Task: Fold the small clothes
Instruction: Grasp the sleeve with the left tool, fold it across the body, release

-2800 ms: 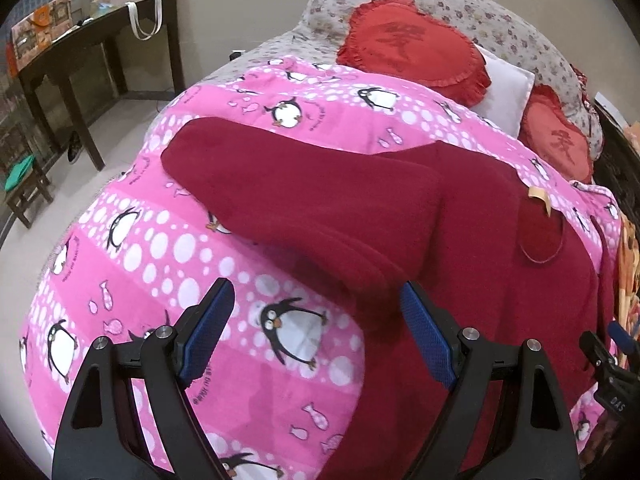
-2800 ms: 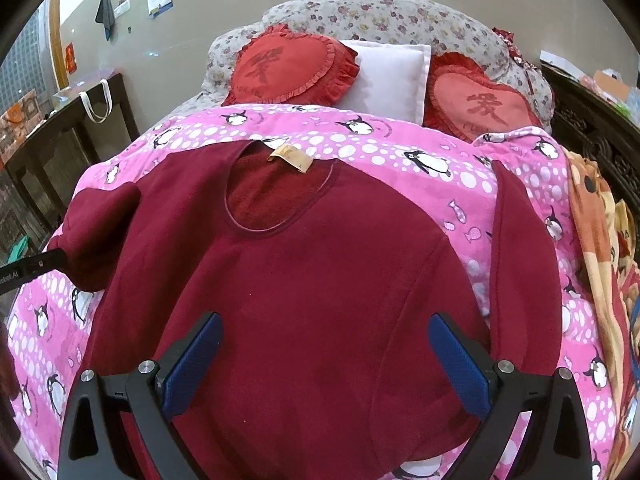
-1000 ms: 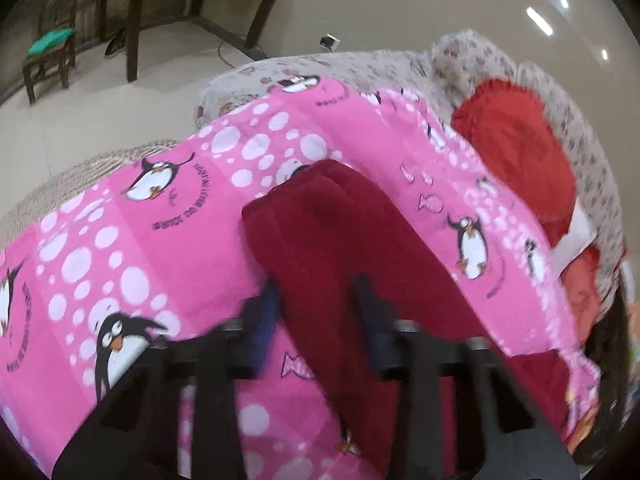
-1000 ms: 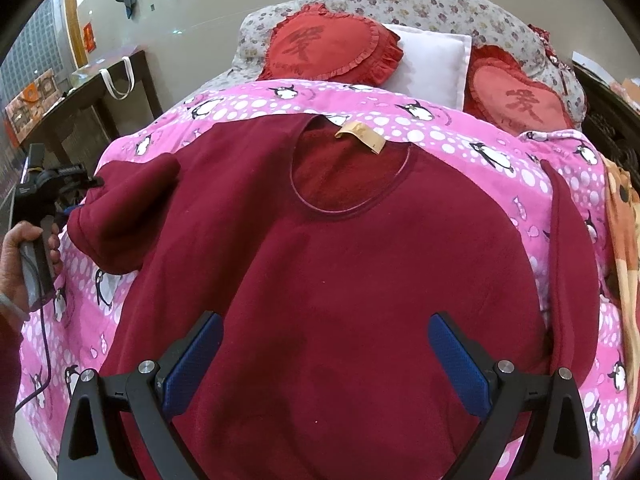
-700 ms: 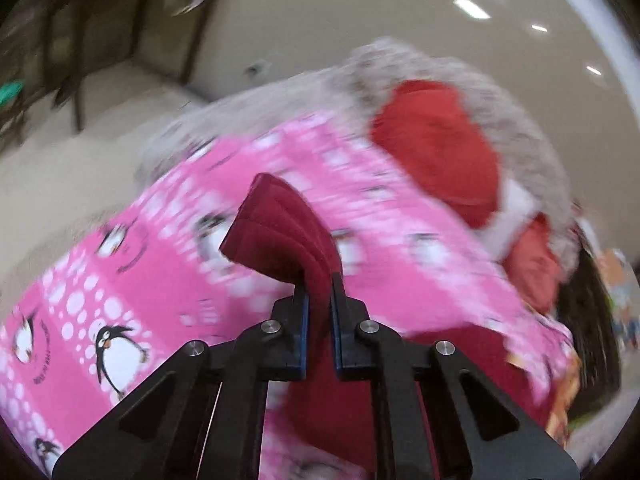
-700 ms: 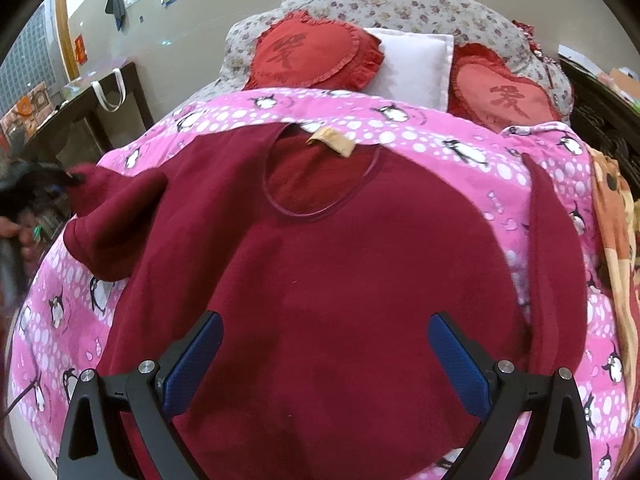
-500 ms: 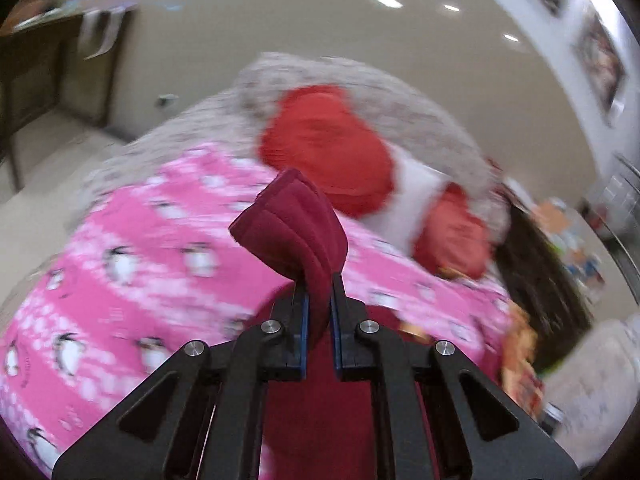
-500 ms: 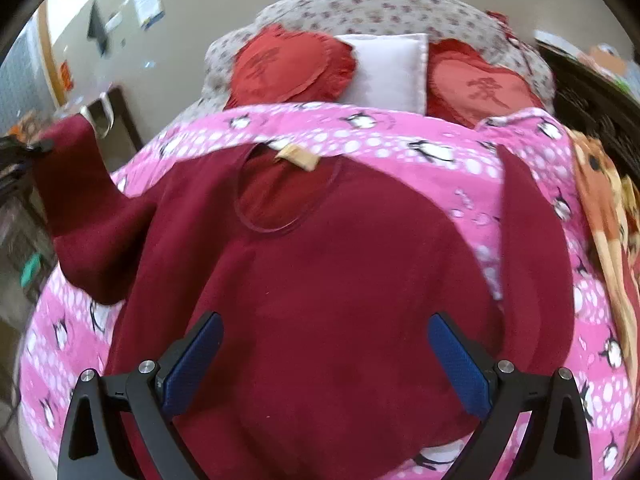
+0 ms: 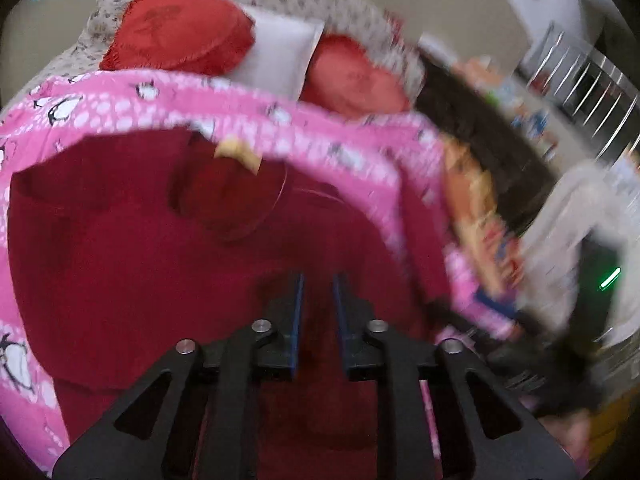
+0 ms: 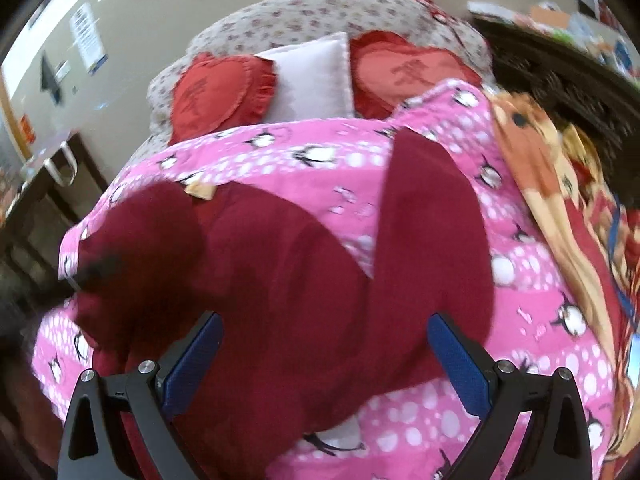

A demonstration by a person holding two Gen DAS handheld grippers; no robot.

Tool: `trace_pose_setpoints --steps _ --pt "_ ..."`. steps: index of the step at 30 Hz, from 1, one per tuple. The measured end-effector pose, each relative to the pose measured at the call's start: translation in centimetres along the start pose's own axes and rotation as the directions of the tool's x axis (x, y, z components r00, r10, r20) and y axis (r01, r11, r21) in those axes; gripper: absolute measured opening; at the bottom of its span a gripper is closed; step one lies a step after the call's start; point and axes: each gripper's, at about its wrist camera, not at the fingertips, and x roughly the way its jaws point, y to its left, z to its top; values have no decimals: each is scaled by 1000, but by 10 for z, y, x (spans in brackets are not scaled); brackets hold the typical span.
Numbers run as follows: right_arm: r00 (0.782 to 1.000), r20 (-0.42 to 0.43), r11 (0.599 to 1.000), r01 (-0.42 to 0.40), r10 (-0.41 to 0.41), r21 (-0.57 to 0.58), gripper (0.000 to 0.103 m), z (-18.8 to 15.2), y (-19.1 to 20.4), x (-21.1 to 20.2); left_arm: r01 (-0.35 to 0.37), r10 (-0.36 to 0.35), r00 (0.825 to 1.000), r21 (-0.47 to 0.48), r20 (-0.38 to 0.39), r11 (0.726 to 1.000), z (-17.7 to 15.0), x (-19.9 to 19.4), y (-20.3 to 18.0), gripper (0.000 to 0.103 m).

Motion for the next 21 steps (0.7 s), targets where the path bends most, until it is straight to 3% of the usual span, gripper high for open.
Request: trace_pose_setpoints --steps 3,5,8,11,14,15,17,20,21 --pt "1000 0 999 -21 21 40 102 2 -10 -1 17 -15 998 35 -63 999 -8 -1 -3 21" --pt "999 14 998 -46 46 49 102 4 -8 -2 14 -13 999 51 -34 999 -14 -22 7 39" --pt "996 18 995 -93 92 38 102 8 1 0 -50 46 996 42 82 998 -20 -60 33 68" --pt "990 3 990 -142 142 1 102 6 18 11 -146 146 980 -13 137 989 -23 -78 67 69" --pt "990 -16 988 -142 141 -56 95 5 30 24 -258 266 958 -85 109 962 -27 -80 105 69" --pt "991 -35 987 -134 132 -88 87 4 35 30 -279 290 951 -106 104 954 -30 -81 116 69" --pt "992 -60 987 -117 111 -111 81 3 38 39 -314 327 941 -140 82 939 -36 -74 135 69" --pt "995 -83 991 -72 62 -115 79 -1 34 50 -356 365 930 -146 40 923 -43 -58 147 69" --pt "994 -88 992 -70 61 -108 71 -3 31 54 -368 375 927 -143 24 919 -46 -54 151 69"
